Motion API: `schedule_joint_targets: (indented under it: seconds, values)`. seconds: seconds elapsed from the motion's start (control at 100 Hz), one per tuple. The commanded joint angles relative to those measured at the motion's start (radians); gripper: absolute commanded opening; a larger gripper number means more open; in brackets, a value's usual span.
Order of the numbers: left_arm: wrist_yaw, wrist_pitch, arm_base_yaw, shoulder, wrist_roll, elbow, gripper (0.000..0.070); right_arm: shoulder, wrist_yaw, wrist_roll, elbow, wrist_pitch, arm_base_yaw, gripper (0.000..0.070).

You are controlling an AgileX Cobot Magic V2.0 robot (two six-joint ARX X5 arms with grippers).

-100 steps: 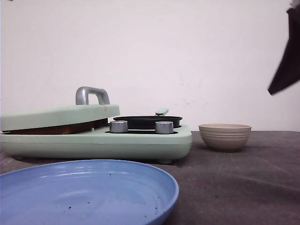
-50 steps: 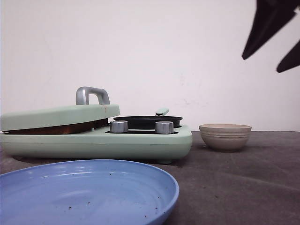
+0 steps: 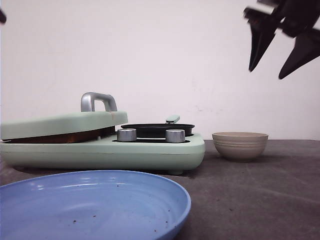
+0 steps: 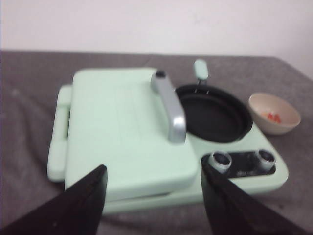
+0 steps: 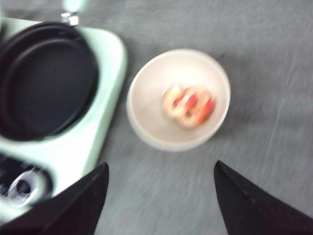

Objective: Make breakfast with bread and shrimp
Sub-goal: 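Lower the right gripper to the beige shrimp bowl and grip its rim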

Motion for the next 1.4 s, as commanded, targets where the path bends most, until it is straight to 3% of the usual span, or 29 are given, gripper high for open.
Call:
schedule_joint_targets:
  seconds: [0.0,0.4,0.89,1.0,1.12,1.39]
  values:
    - [-0.005,0.011,0.0,-0.014,-0.027,-0.015,0.0313,0.079,0.005,-0.032,0.067,-0.007,-0.008,0.0414]
    - [-0.005,0.016,0.0,-0.058,-0.045,-0.024,0.0313,0.41,0.007,-0.023,0.225,-0.018,-0.062,0.0413]
    - [-0.019,0.014,-0.001,-0.058,-0.062,-0.024,0.0313,0.505,0.011,0.0,0.225,0.027,-0.091,0.0382]
    - [-0.025,0.016,-0.001,-0.058,-0.06,-0.024,0.0313,0.509,-0.016,0.008,0.225,0.043,-0.095,0.0314]
    - [-0.027,0.025,0.0,-0.057,-0.058,-0.024,0.0313,0.522,-0.053,0.014,0.225,0.048,-0.095,0.0295]
    - [-0.027,0.035,0.0,-0.057,-0.058,-0.024,0.0313,0.56,-0.083,0.023,0.225,0.029,-0.093,0.0037]
